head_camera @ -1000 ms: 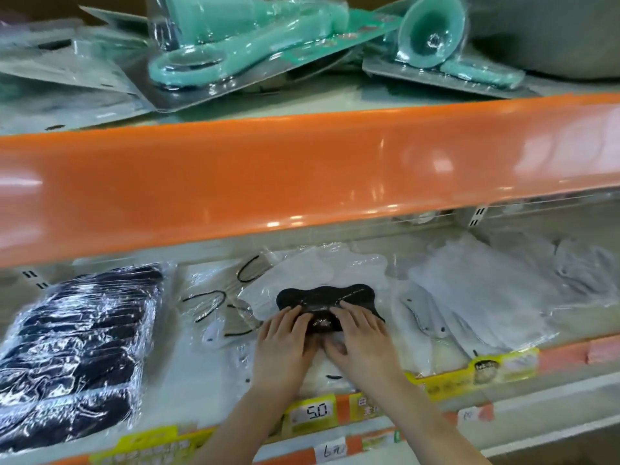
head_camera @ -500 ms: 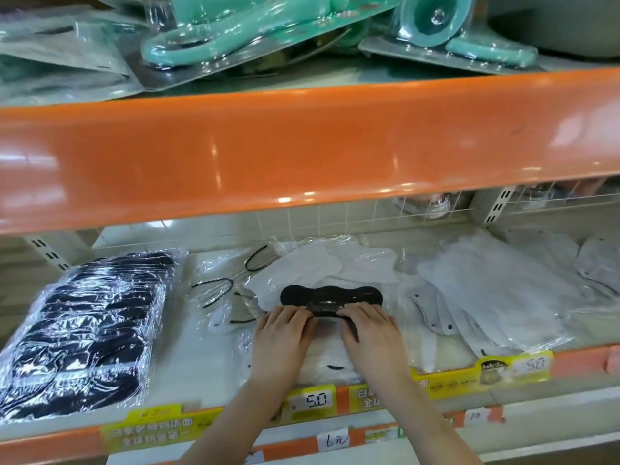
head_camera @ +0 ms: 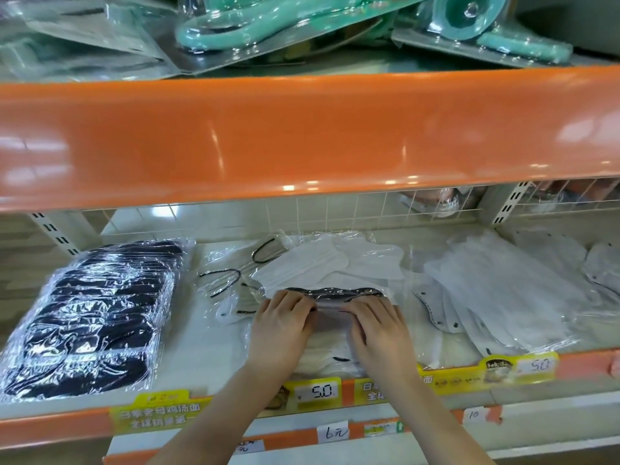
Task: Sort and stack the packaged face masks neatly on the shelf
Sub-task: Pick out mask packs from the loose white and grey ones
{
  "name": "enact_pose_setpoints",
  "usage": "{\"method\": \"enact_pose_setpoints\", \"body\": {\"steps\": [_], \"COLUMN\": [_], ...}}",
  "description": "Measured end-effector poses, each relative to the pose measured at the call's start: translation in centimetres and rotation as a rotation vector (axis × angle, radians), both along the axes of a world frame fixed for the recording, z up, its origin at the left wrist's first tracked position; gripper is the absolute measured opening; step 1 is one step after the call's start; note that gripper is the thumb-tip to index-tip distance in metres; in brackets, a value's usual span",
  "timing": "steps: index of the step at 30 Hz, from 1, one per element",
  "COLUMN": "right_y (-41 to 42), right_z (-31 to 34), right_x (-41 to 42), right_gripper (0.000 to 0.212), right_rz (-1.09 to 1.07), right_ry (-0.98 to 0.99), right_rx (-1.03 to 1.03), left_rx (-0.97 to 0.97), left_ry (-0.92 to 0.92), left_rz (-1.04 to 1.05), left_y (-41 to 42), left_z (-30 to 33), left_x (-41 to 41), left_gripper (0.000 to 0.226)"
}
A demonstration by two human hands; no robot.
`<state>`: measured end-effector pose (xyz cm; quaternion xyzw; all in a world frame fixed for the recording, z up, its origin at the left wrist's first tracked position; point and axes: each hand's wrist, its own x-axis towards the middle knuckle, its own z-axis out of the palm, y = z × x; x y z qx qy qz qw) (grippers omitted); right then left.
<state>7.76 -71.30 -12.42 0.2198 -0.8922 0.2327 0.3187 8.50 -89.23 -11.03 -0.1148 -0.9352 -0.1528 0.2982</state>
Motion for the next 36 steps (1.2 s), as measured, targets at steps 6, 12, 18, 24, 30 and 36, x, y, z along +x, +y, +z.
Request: {"method": "enact_pose_setpoints", "body": {"steps": [6, 12, 18, 24, 30, 36], "right_y": [-1.6, -5.3, -10.7, -17.2, -23.0, -27.2], "right_z": [1.1, 2.8, 3.9, 4.4, 4.2, 2.7], "right_x": [0.1, 0.2, 1.4, 3.5, 5.5, 6.8], "right_gripper": [0.024, 0.031, 0.041, 0.046, 0.047, 0.053], "right_rz": [0.001, 0.094, 0.191, 0.292, 0.387, 0.46], "right_ry": [0.018, -0.014, 0.064, 0.051, 0.004, -0.06], "right_rx": [0.094, 0.094, 0.064, 0.06, 0.132, 0.215], "left_rx": [-0.024, -0.07, -0.117, -0.162, -0.227, -0.229], "left_ry": [0.168, 0.238, 0.285, 0.267, 0.234, 0.189], "left_rz": [-0.045, -0.028, 0.008, 0.099, 0.04, 0.006], "left_y": [-2.8, -6.9, -10.6, -16.7, -23.5, -28.3], "left_z": [1.6, 2.4, 2.9, 2.7, 1.8, 0.8], "left_x": [0.6, 2.8, 4.8, 7.0, 9.7, 12.1], "left_gripper": [0.01, 0.009, 0.014, 0.019, 0.026, 0.02]}}
